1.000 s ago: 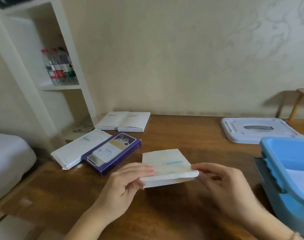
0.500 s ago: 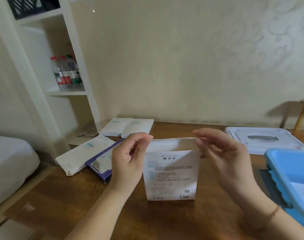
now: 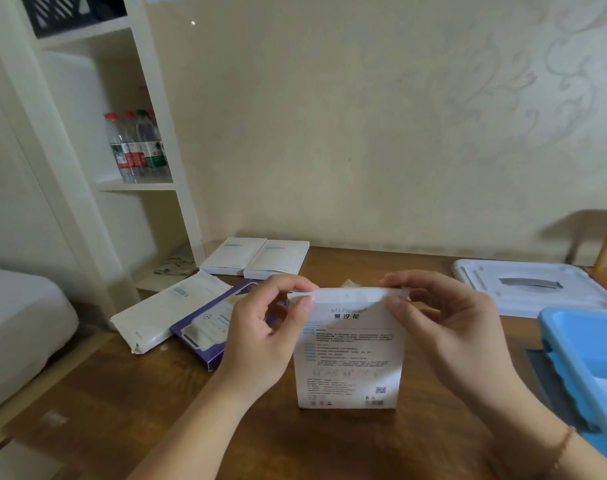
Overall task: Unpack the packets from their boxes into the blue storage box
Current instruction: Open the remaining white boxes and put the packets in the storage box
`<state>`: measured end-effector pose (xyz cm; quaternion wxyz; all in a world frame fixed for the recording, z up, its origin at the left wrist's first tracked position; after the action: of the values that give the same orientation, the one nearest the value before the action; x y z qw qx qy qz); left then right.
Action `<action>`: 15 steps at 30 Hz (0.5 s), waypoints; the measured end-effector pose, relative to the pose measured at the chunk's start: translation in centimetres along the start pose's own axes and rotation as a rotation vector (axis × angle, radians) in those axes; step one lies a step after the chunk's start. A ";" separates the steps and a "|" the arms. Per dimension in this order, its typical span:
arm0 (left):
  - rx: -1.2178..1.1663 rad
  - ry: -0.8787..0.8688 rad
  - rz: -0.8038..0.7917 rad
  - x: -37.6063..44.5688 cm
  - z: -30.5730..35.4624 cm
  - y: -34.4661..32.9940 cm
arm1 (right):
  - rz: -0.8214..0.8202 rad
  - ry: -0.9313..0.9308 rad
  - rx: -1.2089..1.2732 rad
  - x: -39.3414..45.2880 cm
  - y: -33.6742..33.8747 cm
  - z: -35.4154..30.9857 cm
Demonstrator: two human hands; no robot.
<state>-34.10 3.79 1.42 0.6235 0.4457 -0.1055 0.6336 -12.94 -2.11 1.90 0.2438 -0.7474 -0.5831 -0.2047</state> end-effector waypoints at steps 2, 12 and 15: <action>0.018 -0.009 0.026 0.1 0.4 -0.2 | 0.019 -0.036 0.009 0.1 0.0 0.0; 0.017 0.164 0.069 0.3 0.2 -1.2 | 0.113 -0.079 -0.218 1.2 -0.4 -0.2; -0.091 0.276 0.052 0.4 0.1 -1.7 | 0.111 -0.063 -0.292 1.3 -0.4 -0.4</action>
<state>-32.43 4.36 1.07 0.6350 0.3228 -0.0588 0.6994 -13.04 -1.27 2.98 0.1250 -0.8121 -0.5121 -0.2500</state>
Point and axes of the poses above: each hand's wrist, its own x-axis towards the middle knuckle, its own y-axis out of the back of the hand, z = x × y, the point moved 4 cm from there along x, towards the middle knuckle, and after that the axes turned 13 degrees about x, right-handed, at the moved point
